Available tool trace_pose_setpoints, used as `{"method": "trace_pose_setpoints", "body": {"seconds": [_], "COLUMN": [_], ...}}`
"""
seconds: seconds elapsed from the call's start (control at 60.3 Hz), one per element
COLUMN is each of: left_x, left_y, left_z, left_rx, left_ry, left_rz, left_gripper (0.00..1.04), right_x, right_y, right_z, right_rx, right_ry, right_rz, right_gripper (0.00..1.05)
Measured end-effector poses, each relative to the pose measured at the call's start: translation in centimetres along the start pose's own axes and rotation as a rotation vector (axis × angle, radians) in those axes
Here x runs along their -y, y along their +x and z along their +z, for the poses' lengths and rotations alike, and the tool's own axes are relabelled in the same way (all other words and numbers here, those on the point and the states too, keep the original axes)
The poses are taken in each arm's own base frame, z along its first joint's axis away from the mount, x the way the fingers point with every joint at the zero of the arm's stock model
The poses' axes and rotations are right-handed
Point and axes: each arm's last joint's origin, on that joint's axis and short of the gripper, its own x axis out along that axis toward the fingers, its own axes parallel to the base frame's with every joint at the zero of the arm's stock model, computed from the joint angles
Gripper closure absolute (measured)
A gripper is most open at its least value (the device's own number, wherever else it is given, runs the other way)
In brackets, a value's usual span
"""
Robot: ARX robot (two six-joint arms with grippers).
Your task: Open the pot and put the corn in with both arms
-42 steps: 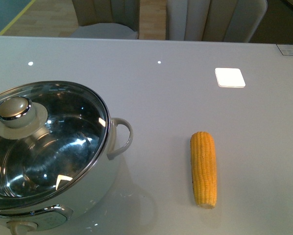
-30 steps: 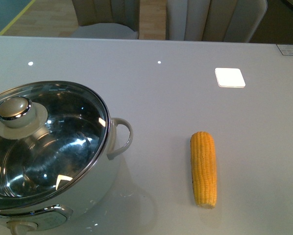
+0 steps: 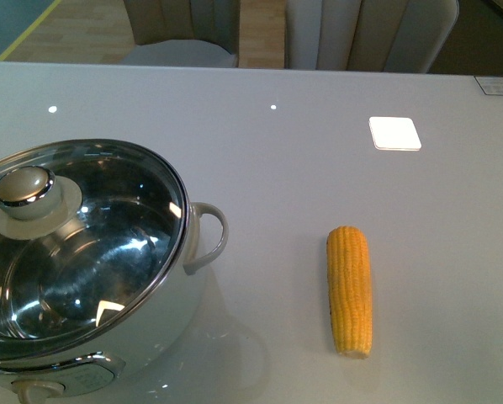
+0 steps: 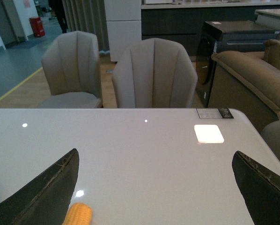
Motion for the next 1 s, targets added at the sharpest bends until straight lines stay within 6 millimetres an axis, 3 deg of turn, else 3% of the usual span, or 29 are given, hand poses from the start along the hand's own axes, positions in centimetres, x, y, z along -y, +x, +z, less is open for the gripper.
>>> {"method": "trace_pose_setpoints", "body": {"seconds": [0.1,0.149,0.332,0.431,0.78,0.995], "left_x": [-0.3,-0.5,-0.2,0.7,4.5,5.0], "left_y": [0.2,0.7,3.1,4.9,12.3,14.4], "left_z": [0.1,0.3,2.4,2.5,-2.7,-5.1], "left_rx": [-0.318,-0.391,-0.369,-0.369,-0.454,-0.517], "left_ry": [-0.011,-0.021,0.000,-0.005,0.028,0.042], "left_rz": [-0.106,-0.112,-0.127,-0.146,-0.133,-0.112], "left_gripper": [0.07,0.07,0.07,0.07,0.07,0.07], "right_x": [0.0,0.0,0.0,0.0,0.0,0.0], "right_y": [0.0,0.0,0.0,0.0,0.0,0.0], "right_z": [0.0,0.0,0.0,0.0,0.0,0.0], "right_rx": [0.000,0.000,0.000,0.000,0.000,0.000], "right_ry": [0.000,0.000,0.000,0.000,0.000,0.000], "right_rz": [0.002,0.001,0.001,0.001,0.001,0.001], "right_gripper": [0.09,0.09,0.09,0.09,0.09,0.09]}}
